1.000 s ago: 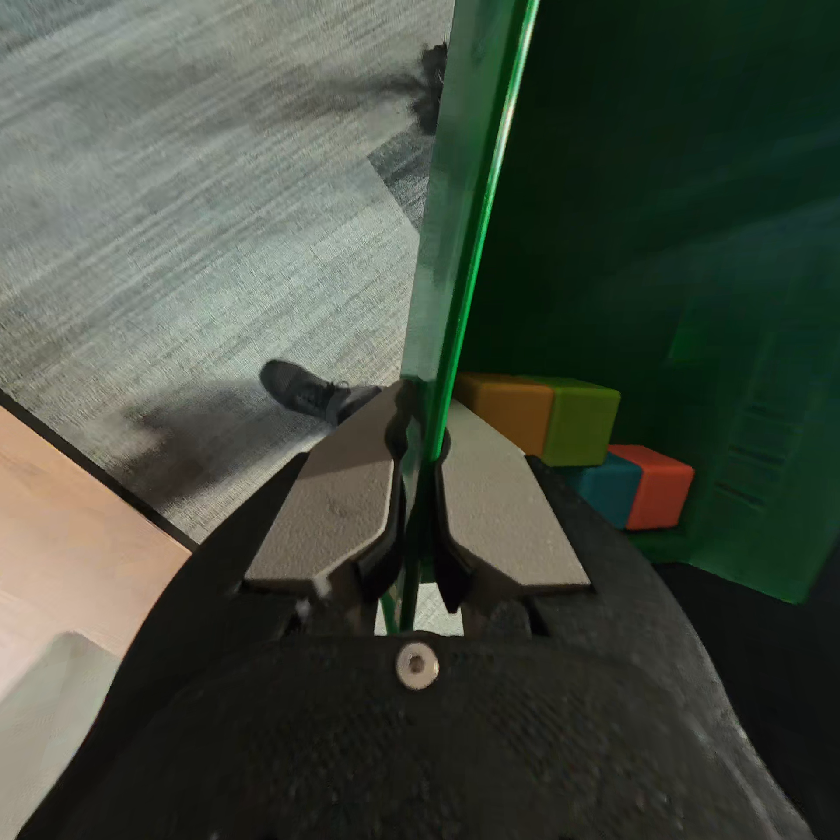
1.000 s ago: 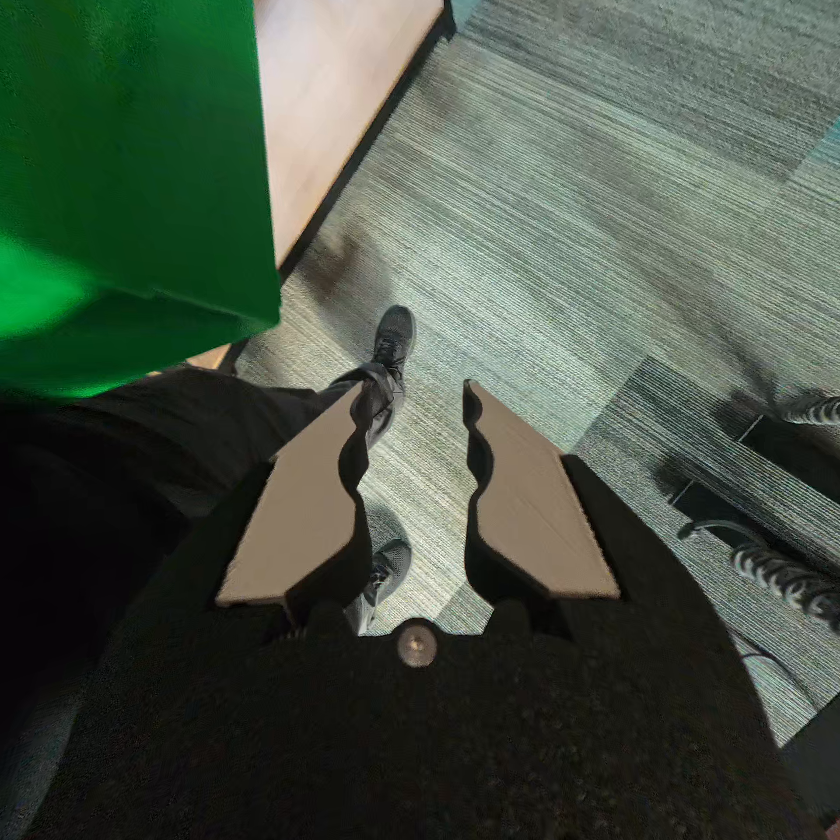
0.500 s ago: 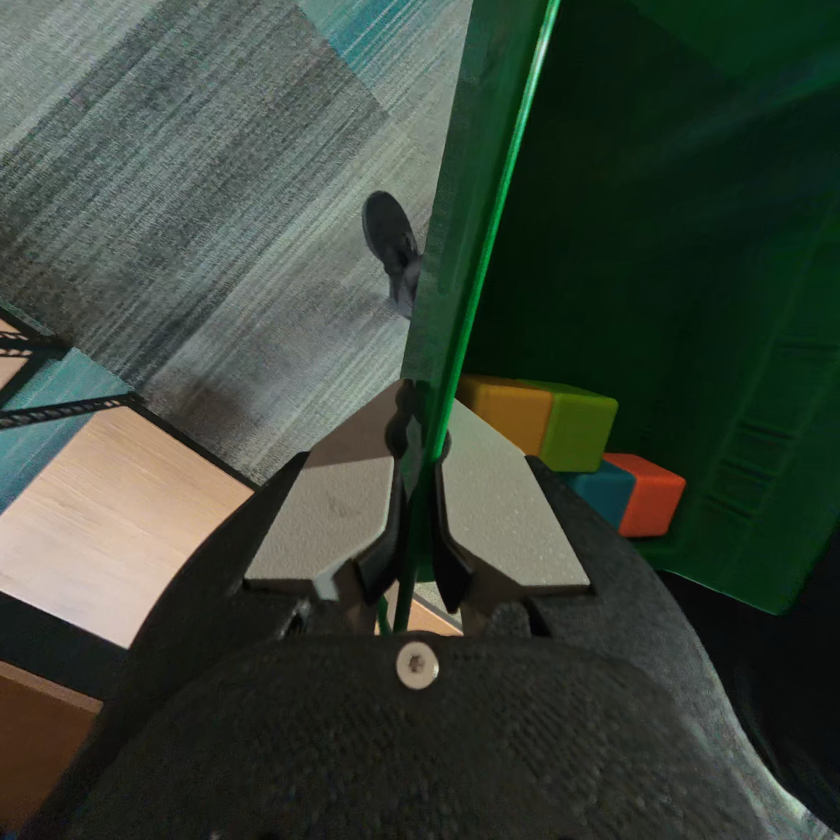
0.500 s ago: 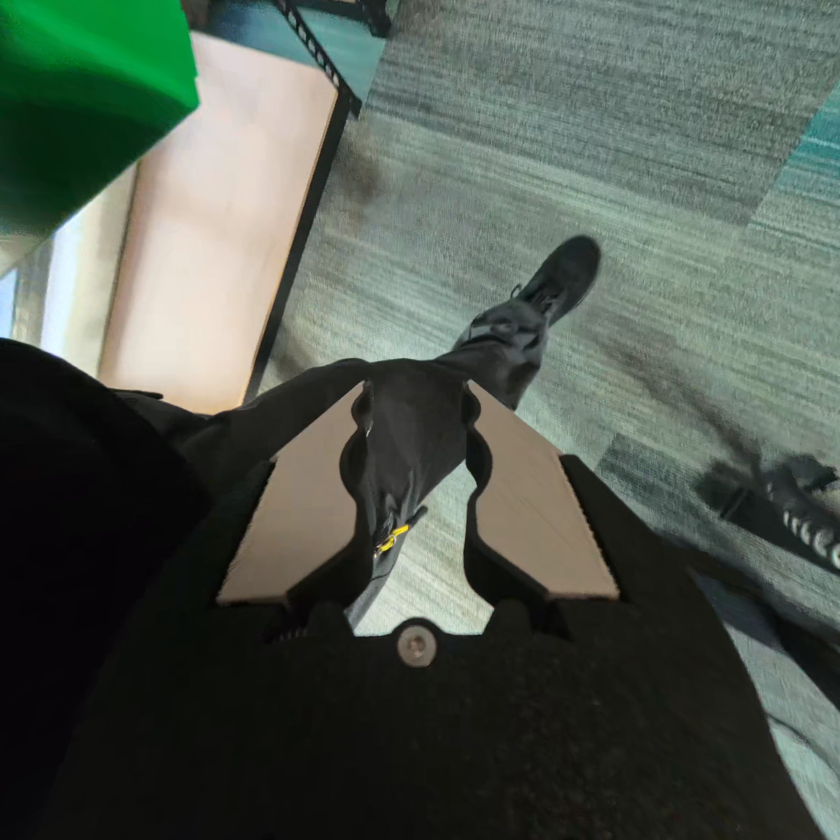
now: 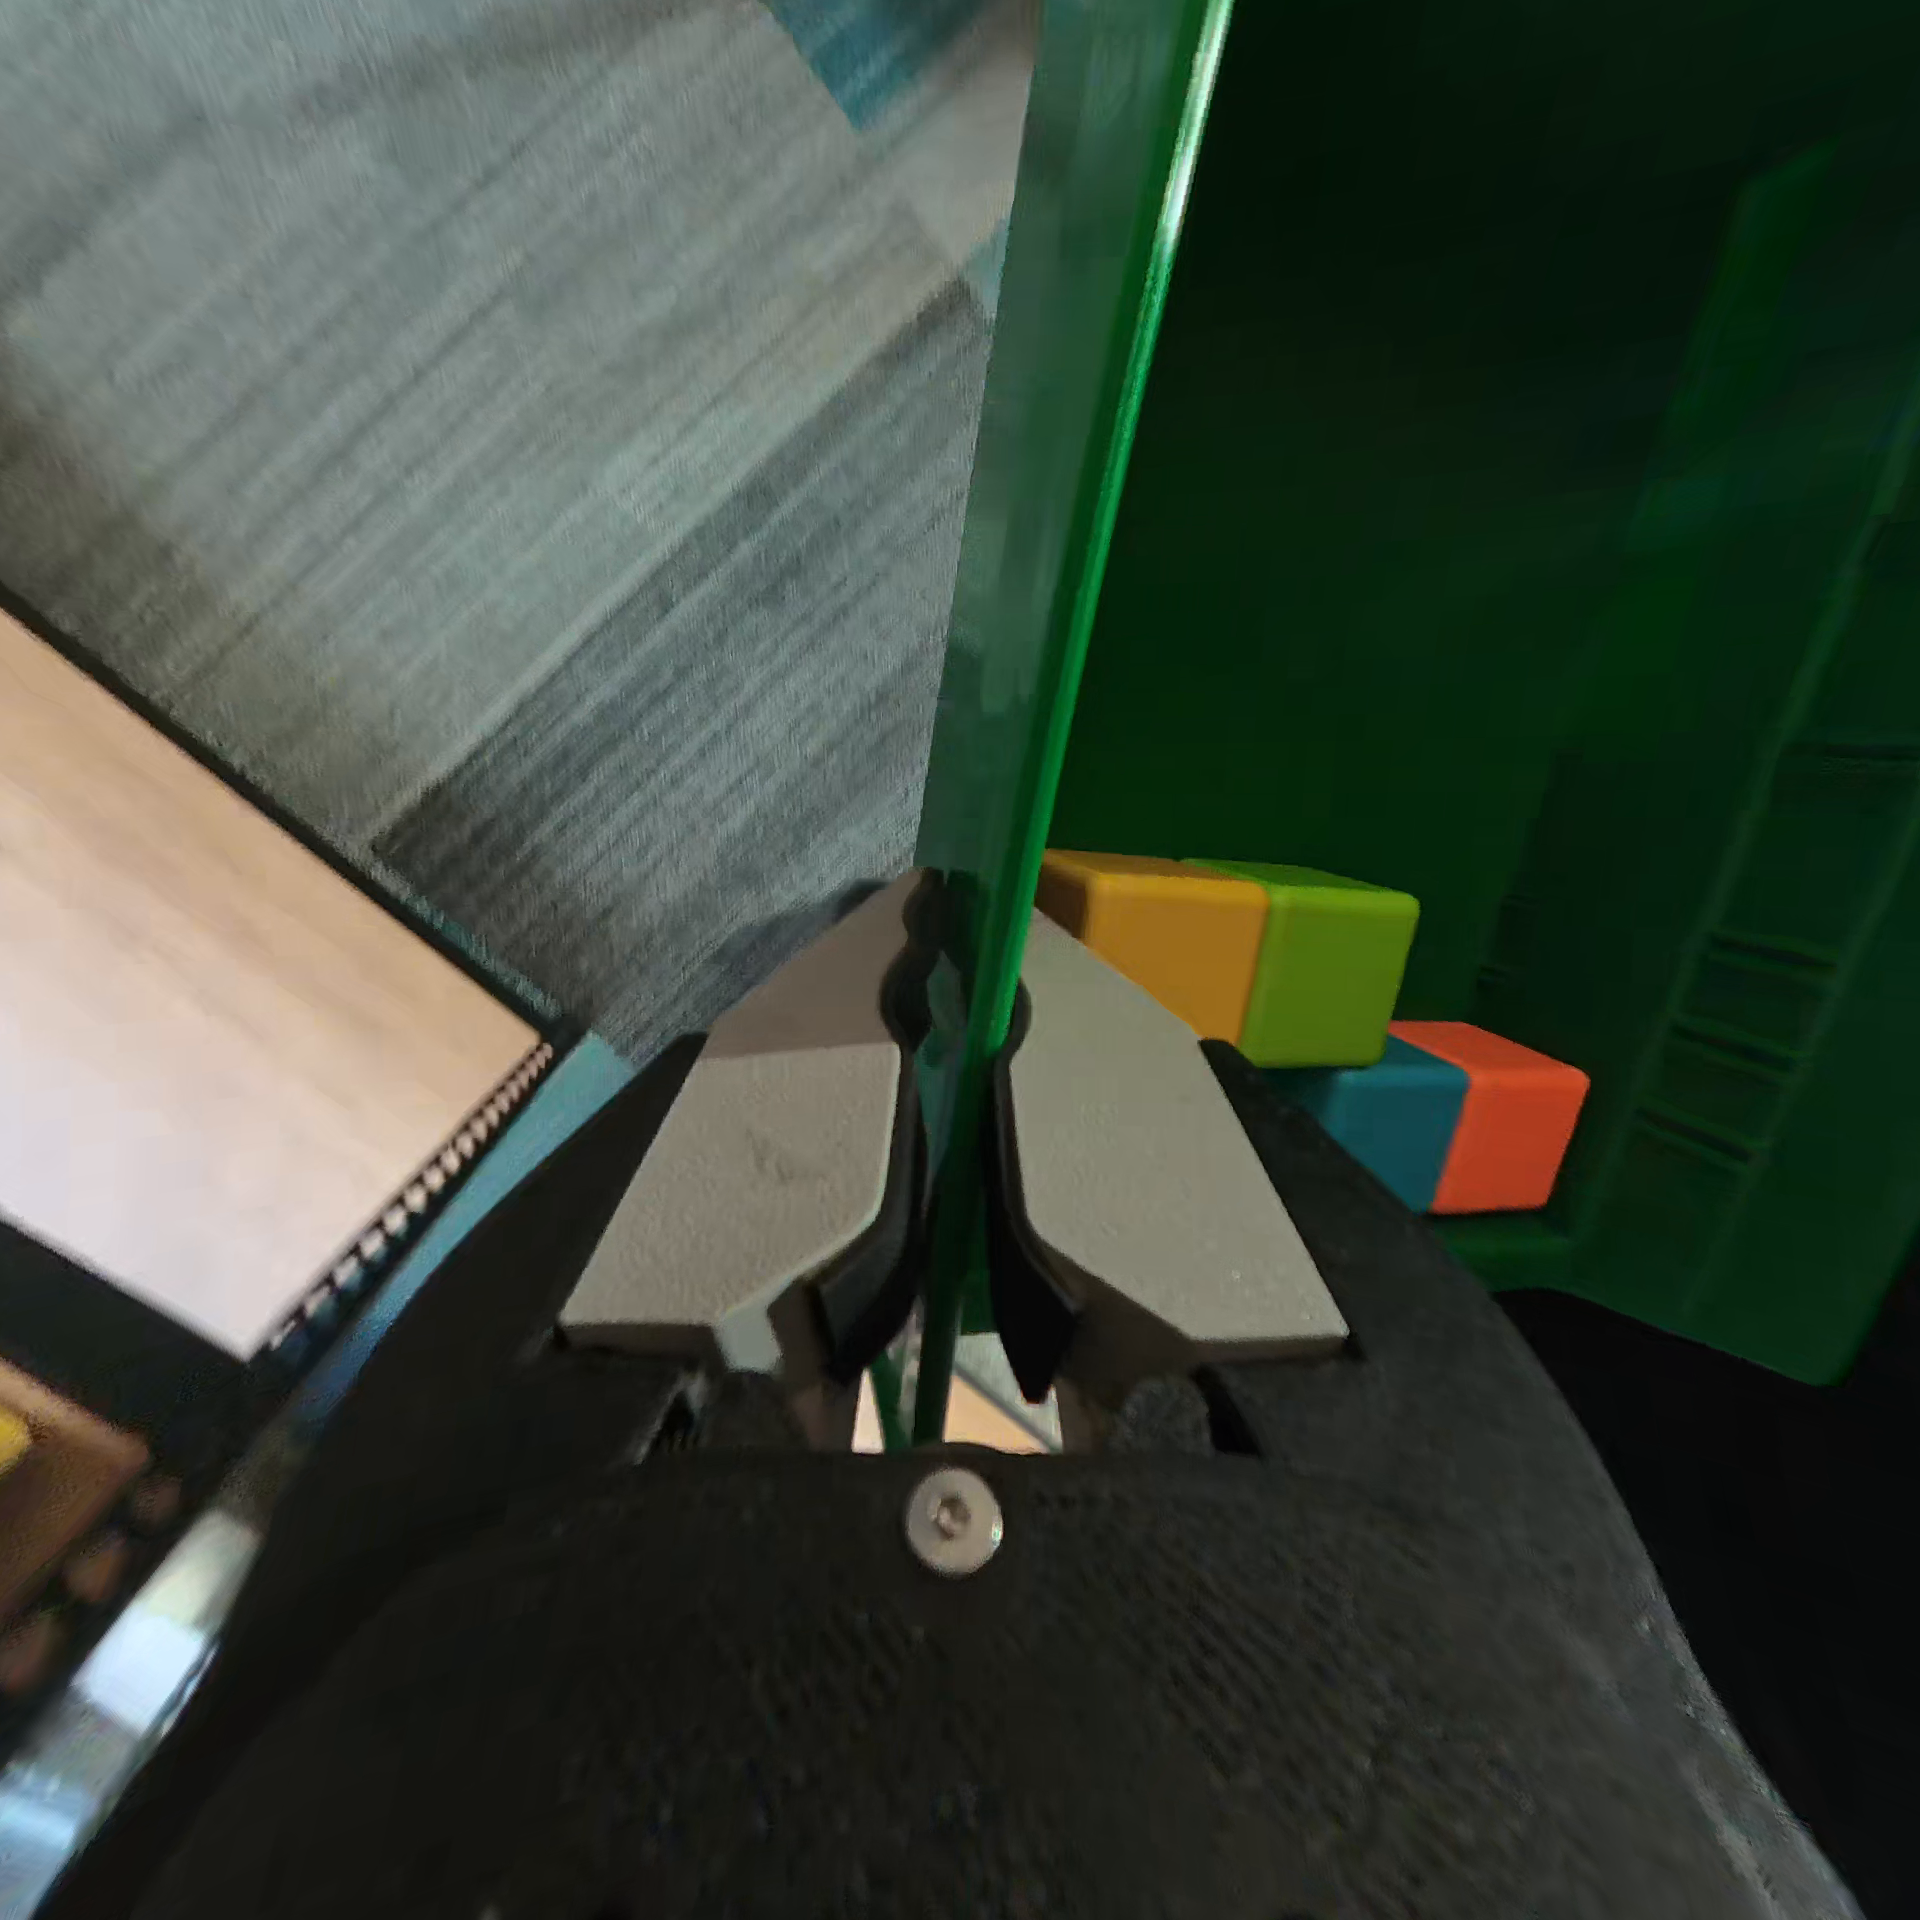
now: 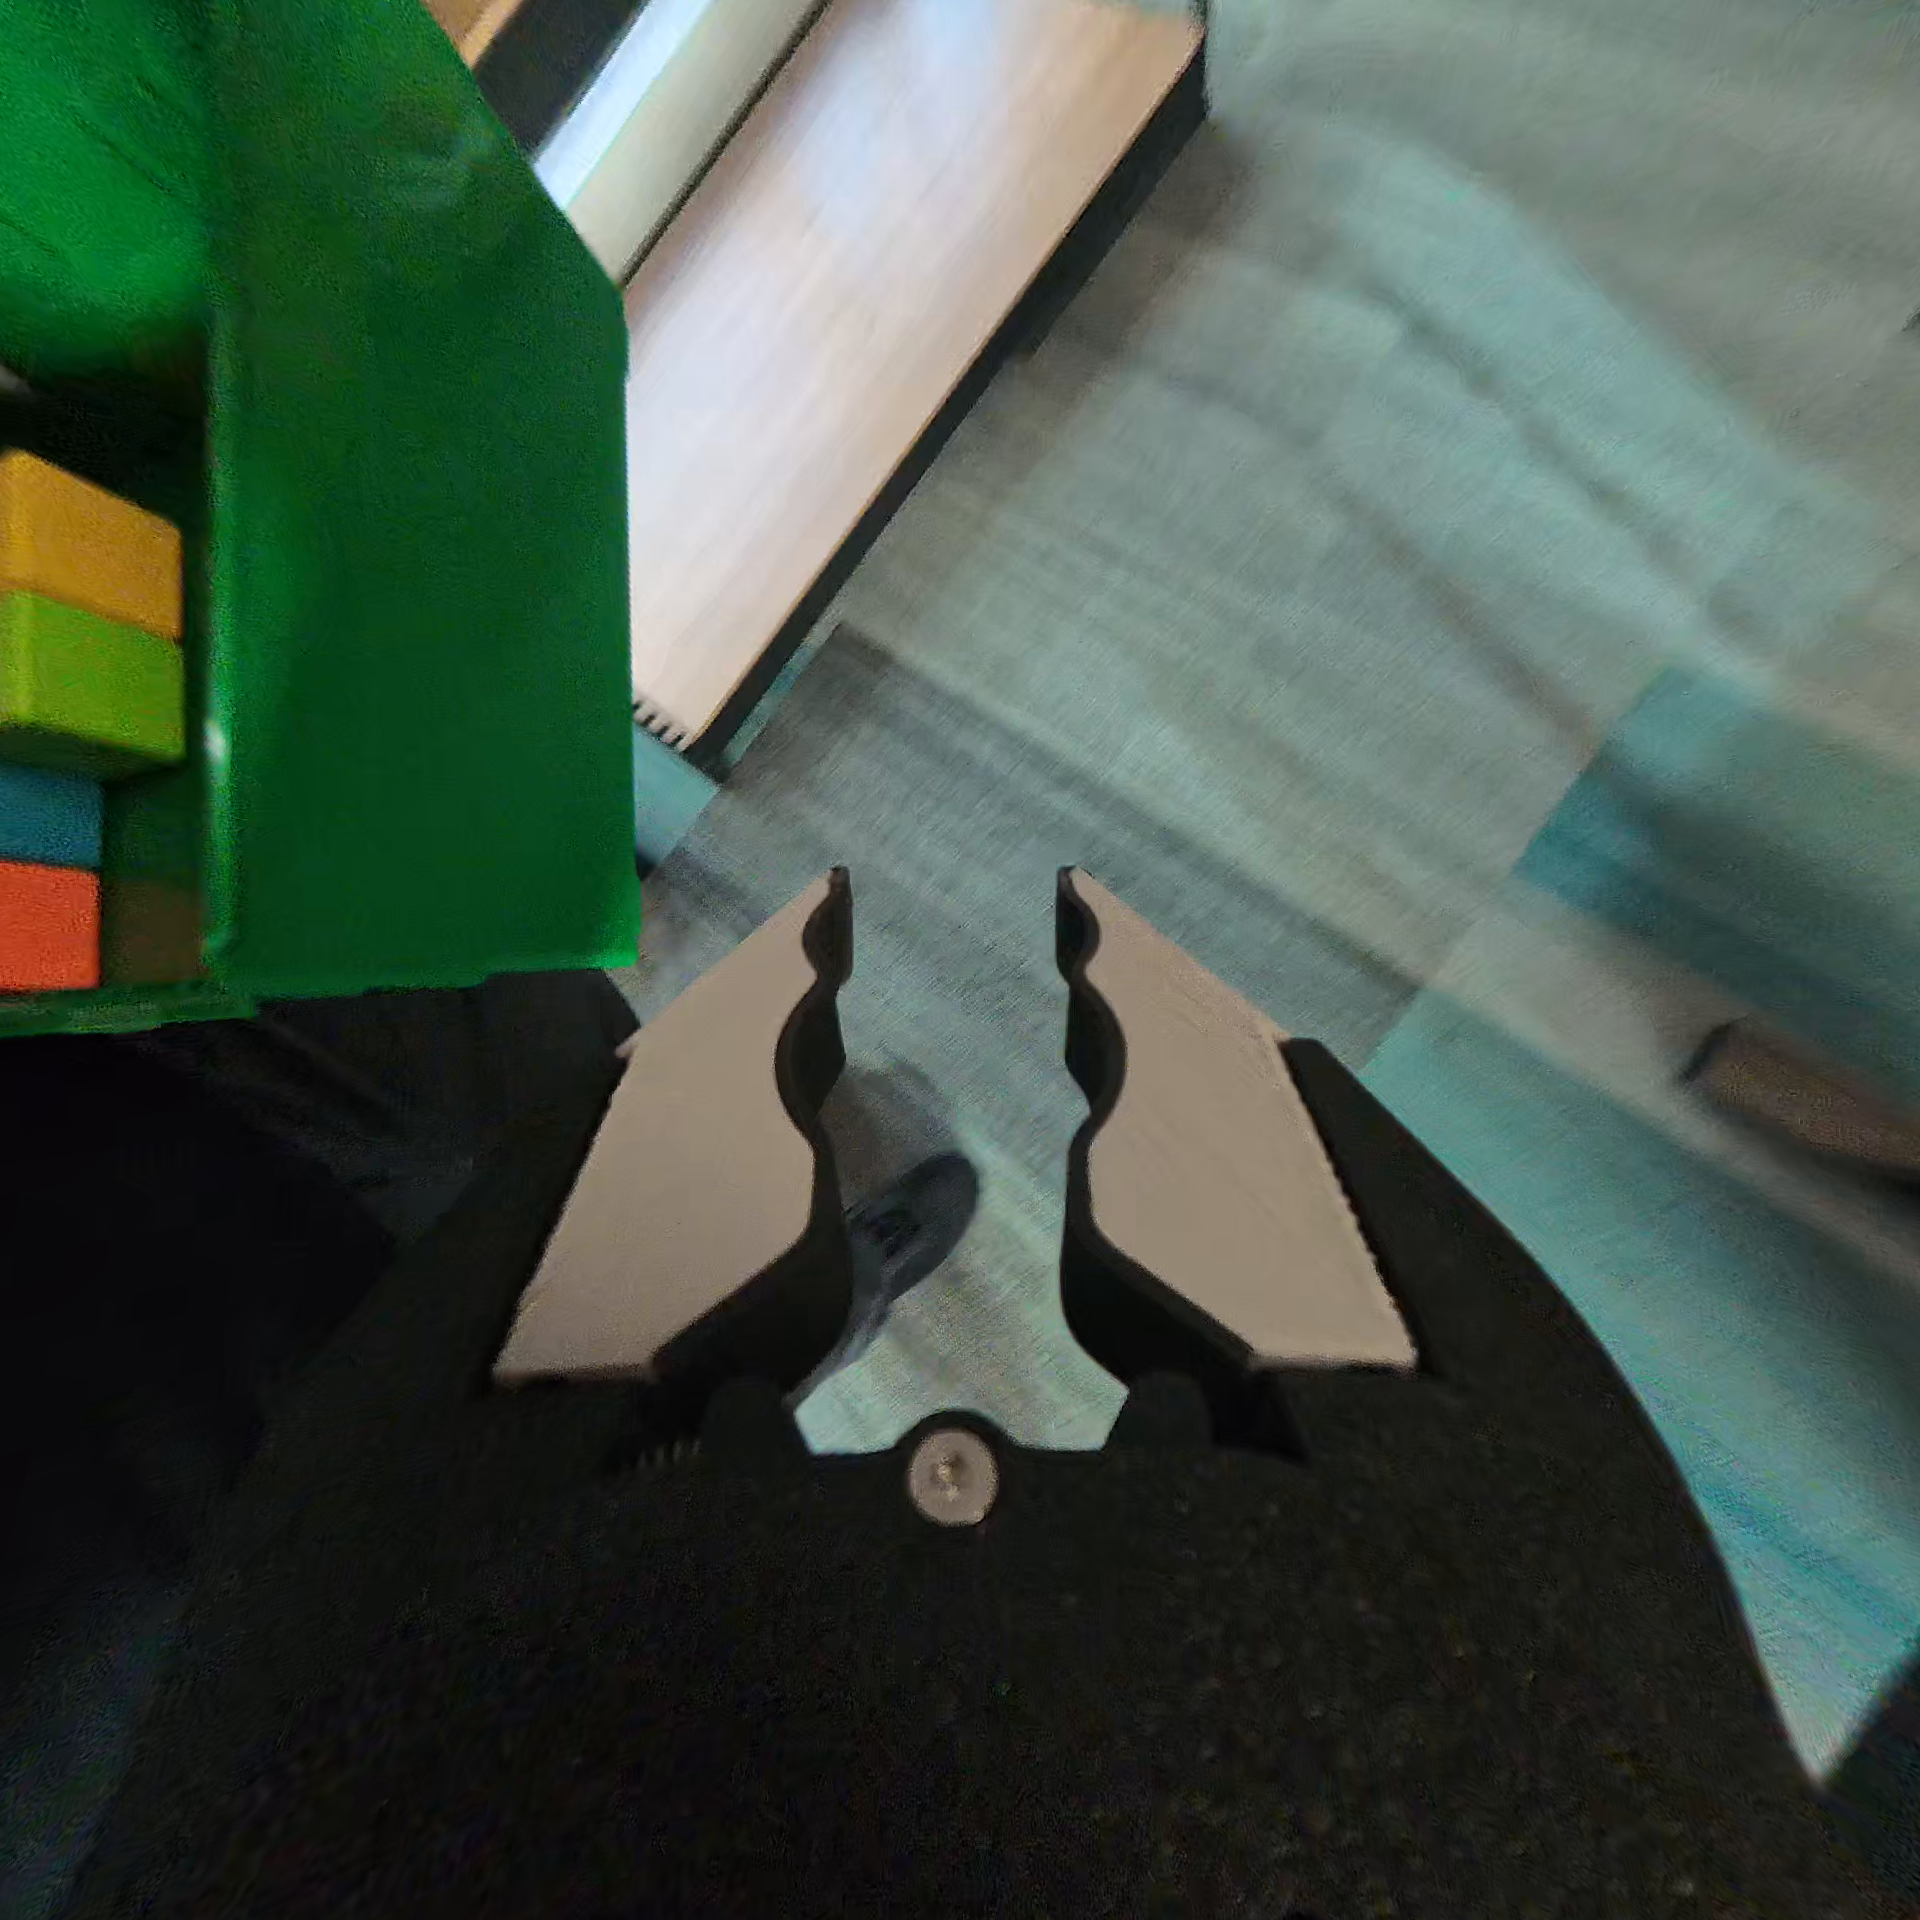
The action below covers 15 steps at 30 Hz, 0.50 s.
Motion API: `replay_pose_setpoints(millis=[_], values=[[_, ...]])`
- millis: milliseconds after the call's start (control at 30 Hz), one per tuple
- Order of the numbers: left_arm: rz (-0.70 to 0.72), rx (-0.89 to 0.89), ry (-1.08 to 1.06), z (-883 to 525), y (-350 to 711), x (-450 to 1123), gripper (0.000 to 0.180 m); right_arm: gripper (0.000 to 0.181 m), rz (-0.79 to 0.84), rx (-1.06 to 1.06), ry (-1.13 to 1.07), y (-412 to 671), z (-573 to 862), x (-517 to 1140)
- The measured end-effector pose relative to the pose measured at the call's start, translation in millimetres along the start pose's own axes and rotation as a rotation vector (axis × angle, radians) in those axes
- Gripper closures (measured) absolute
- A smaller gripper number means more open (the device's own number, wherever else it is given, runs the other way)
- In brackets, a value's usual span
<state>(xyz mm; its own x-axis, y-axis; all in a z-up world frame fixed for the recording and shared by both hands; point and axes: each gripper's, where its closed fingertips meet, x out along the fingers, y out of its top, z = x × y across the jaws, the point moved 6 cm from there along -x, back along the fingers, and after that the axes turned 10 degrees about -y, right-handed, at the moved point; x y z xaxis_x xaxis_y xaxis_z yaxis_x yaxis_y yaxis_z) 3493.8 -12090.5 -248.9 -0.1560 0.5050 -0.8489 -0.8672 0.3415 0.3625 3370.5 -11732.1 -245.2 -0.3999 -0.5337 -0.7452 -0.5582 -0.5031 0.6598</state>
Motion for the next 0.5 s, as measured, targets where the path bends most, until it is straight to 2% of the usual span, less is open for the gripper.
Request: replay_pose_setpoints(millis=[133,267,400,500], values=[[0.059,0.008,-0.079,-90,107,34,0.176,0.142,0.012,0.020,-0.067,86,84,47],[0.074,0.086,-0.157,-180,227,67,0.176,0.142,-0.090,0.159,-0.121,105,147,108],[0.022,0.169,-0.212,-253,357,77,0.177,0.143,-0.172,0.320,-0.147,123,180,141],[-0.043,0.236,-0.216,-296,450,88,0.177,0.143,-0.220,0.285,-0.195,152,217,166]])
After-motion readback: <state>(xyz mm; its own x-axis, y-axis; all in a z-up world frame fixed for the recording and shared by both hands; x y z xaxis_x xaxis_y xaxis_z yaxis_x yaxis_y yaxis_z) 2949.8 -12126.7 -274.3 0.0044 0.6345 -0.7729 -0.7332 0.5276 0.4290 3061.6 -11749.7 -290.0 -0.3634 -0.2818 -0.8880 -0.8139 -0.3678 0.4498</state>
